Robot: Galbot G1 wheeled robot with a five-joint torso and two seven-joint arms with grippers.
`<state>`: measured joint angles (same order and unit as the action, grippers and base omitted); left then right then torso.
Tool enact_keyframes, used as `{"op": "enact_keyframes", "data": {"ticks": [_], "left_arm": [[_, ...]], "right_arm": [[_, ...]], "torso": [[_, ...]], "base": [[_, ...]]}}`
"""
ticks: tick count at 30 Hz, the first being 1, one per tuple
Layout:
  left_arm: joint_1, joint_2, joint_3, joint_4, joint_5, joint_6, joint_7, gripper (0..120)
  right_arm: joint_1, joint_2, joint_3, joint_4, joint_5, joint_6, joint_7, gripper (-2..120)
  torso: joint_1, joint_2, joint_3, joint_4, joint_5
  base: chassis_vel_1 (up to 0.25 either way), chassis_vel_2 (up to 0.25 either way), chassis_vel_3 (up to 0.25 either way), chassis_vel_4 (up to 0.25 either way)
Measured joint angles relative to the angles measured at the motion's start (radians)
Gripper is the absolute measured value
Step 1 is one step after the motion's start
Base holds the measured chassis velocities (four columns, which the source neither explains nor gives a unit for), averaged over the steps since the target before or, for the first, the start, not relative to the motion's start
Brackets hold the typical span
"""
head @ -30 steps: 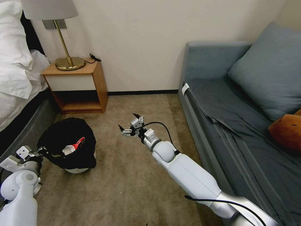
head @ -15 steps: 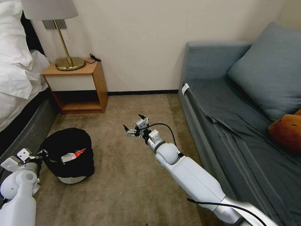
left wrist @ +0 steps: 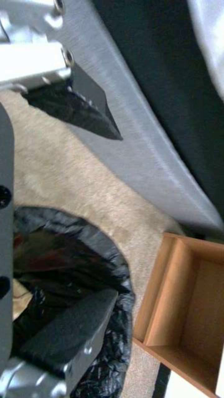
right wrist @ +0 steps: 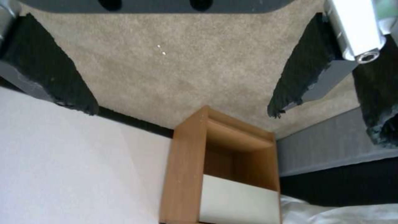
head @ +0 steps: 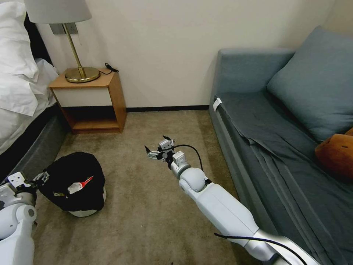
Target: Pick up the trash bin, then pick up the garbage on the floor and place it into the trash bin.
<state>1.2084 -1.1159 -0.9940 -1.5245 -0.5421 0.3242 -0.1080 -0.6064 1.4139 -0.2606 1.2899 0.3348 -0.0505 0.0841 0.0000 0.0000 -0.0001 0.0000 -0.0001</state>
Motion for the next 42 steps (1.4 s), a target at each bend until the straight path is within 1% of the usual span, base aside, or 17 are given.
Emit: {"op": "enact_keyframes", "data": {"ticks": [1,3,4,7,8,9,11,13,16,20,22,24,26,27,29,32,42], "left_arm": [[0.0,0.0,0.0,0.0,0.0,0.0,0.0,98],[0.014,0.014,-0.005,-0.02,0.058,-0.038,0.053,100],[0.014,0.014,-0.005,-0.02,0.058,-0.038,0.053,100],[0.009,0.032,0.022,-0.052,0.103,-0.068,0.115,100],[0.009,0.032,0.022,-0.052,0.103,-0.068,0.115,100],[-0.004,0.04,0.05,-0.066,0.13,-0.077,0.14,100],[-0.009,0.042,0.061,-0.068,0.141,-0.079,0.146,100],[-0.044,0.045,0.114,-0.071,0.186,-0.084,0.161,100],[-0.055,0.043,0.132,-0.07,0.192,-0.085,0.164,100],[-0.082,0.023,0.204,-0.056,0.232,-0.088,0.18,100],[-0.092,0.016,0.23,-0.053,0.243,-0.088,0.182,100],[-0.094,0.014,0.238,-0.052,0.245,-0.088,0.183,100],[-0.113,-0.003,0.294,-0.042,0.274,-0.09,0.185,100],[-0.113,-0.003,0.294,-0.042,0.274,-0.09,0.185,100],[-0.123,-0.014,0.324,-0.037,0.289,-0.09,0.185,100],[-0.13,-0.026,0.349,-0.031,0.304,-0.085,0.182,100],[-0.131,-0.027,0.351,-0.03,0.306,-0.083,0.178,100]], "right_arm": [[0.0,0.0,0.0,0.0,0.0,0.0,0.0,100],[0.003,0.014,0.013,-0.009,0.021,-0.019,0.04,100],[0.003,0.014,0.013,-0.009,0.021,-0.019,0.04,100],[0.009,0.039,0.044,-0.027,0.078,-0.062,0.114,100],[0.009,0.039,0.044,-0.027,0.078,-0.062,0.114,100],[0.012,0.052,0.06,-0.038,0.108,-0.085,0.153,100],[0.014,0.057,0.066,-0.042,0.121,-0.096,0.167,100],[0.017,0.069,0.094,-0.062,0.157,-0.129,0.2,100],[0.017,0.071,0.103,-0.072,0.162,-0.133,0.203,100],[0.009,0.073,0.14,-0.104,0.177,-0.139,0.206,100],[0.005,0.074,0.151,-0.111,0.178,-0.139,0.202,100],[0.004,0.074,0.154,-0.113,0.179,-0.139,0.201,100],[-0.003,0.075,0.179,-0.127,0.18,-0.131,0.184,100],[-0.003,0.075,0.179,-0.127,0.18,-0.131,0.184,100],[-0.006,0.075,0.194,-0.137,0.179,-0.116,0.169,100],[-0.008,0.073,0.212,-0.149,0.176,-0.107,0.158,100],[-0.009,0.072,0.215,-0.151,0.173,-0.105,0.156,100]], "torso": [[0.0,0.0,0.0,0.0,0.0],[0.0,0.0,0.0,0.0002,0.0],[0.0,0.0,0.0,0.0002,0.0],[0.0,0.0,0.0,0.0,0.0],[0.0,0.0,0.0,0.0,0.0],[0.0,0.0,0.0,-0.0002,0.0001],[0.0,0.0,0.0,-0.0002,0.0001],[0.0,0.0,0.0,-0.0002,0.0001],[0.0,0.0,0.0,-0.0002,0.0002],[0.0,0.0,0.0,0.0,0.0001],[0.0,0.0,0.0,0.0001,0.0002],[0.0,0.0,0.0,0.0001,0.0002],[0.0,0.0,0.0,-0.0002,0.0002],[0.0,0.0,0.0,-0.0002,0.0002],[0.0,0.0,0.0,-0.0002,0.0002],[0.0,0.0,0.0,-0.0003,0.0001],[0.0,0.0,0.0,0.0,0.0002]], "base": [[0.0,0.0,0.0,0.0],[0.0,0.0,0.0,0.0],[0.0,0.0,0.0,0.0],[0.0,0.0,0.0,0.0],[0.0,0.0,0.0,0.0],[0.0,0.0,0.0,0.0],[0.0,0.0,0.0,0.0],[0.0,0.0,0.0,0.0],[0.0,0.0,0.0,0.0],[0.0,0.0,0.0,0.0],[0.0,0.0,0.0,0.0],[0.0,0.0,0.0,0.0],[0.0,0.0,0.0,0.0],[0.0,0.0,0.0,0.0],[0.0,0.0,0.0,0.0],[0.0,0.0,0.0,0.0],[0.0,0.0,0.0,0.0]]}}
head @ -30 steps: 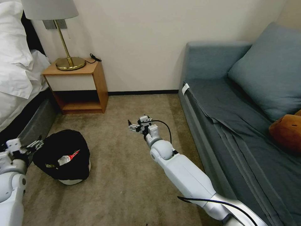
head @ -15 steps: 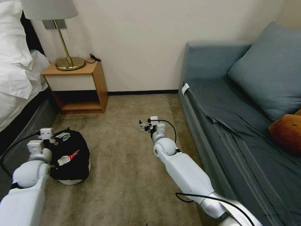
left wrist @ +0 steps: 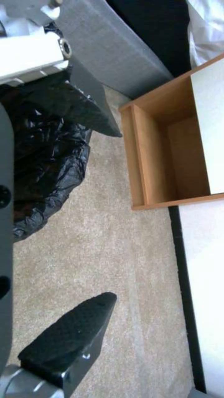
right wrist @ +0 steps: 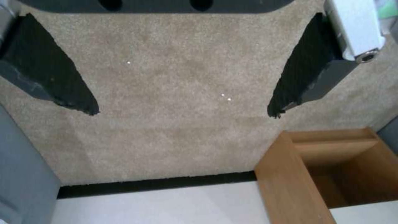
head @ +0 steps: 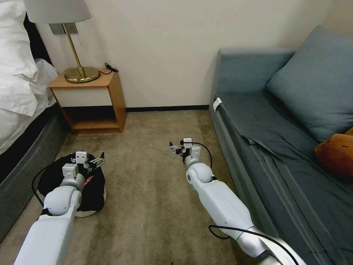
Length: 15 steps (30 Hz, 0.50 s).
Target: Pick up the trash bin, then pick up the garbage on the floor and place it into the trash bin.
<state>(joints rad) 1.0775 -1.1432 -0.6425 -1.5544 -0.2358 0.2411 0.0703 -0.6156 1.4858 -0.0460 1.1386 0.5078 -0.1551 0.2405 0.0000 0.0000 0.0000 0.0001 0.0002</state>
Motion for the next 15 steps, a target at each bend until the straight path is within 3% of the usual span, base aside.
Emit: {"op": "enact_keyframes", "data": {"ticks": [15], "left_arm": [[0.001,0.0,-0.004,0.0,-0.003,0.001,-0.002,100]], "right_arm": [[0.0,-0.001,-0.002,0.001,-0.001,0.001,-0.001,100]], "torso": [[0.0,0.0,0.0,-0.0001,-0.0001]], "base": [[0.0,0.0,0.0,0.0]]}}
